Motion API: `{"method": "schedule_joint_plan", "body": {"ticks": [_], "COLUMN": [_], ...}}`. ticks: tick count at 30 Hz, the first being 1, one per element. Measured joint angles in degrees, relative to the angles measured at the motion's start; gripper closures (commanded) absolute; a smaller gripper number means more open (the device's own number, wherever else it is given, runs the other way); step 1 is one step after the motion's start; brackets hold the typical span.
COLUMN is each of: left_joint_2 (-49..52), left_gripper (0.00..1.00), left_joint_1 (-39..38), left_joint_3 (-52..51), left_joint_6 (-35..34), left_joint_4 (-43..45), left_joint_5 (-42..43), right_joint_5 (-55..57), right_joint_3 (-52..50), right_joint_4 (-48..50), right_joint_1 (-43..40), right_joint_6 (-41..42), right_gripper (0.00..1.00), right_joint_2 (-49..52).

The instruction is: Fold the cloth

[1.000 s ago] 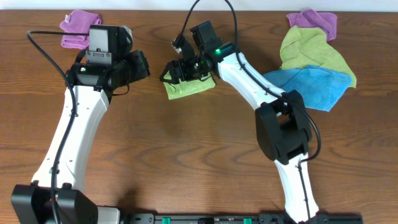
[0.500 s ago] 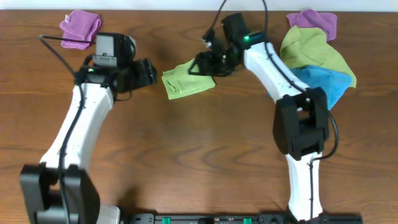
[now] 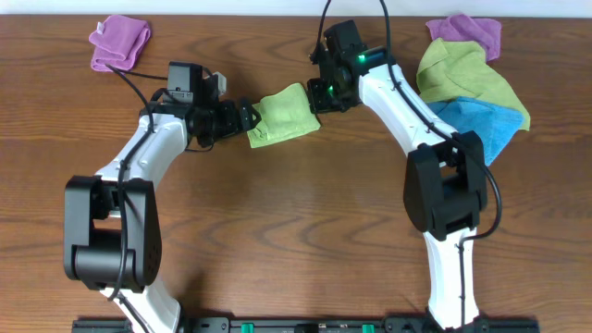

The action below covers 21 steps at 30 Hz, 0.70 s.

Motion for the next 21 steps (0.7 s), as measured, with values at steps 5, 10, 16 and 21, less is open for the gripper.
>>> {"method": "schedule_joint_plan", "body": {"ticks": [5, 10, 16, 21], "left_joint_2": [0.3, 1.0, 3.5, 4.3], "left_gripper": [0.04, 0.05, 0.05, 0.05], "left_joint_1": [0.0, 0.0, 0.0, 0.0], "left_joint_3": [0.0, 0.0, 0.0, 0.0], "left_joint_6": [-0.2, -0.2, -0.3, -0.5], "left_joint_4": [1.3, 1.7, 1.7, 1.8], "left_joint_5": [0.6, 1.0, 1.1, 1.3], "right_joint_5": [2.8, 3.4, 3.9, 4.0], "right_joint_3": [0.0, 0.0, 0.0, 0.0], "right_joint_4": [1.7, 2.1, 2.5, 3.3], "right_joint_1": [0.0, 0.0, 0.0, 0.0], "right_joint_6": [0.6, 1.7, 2.4, 2.9], "right_gripper": [0.99, 0.99, 0.99, 0.99], "right_joint_2": [0.0, 0.6, 2.3, 3.2]}}
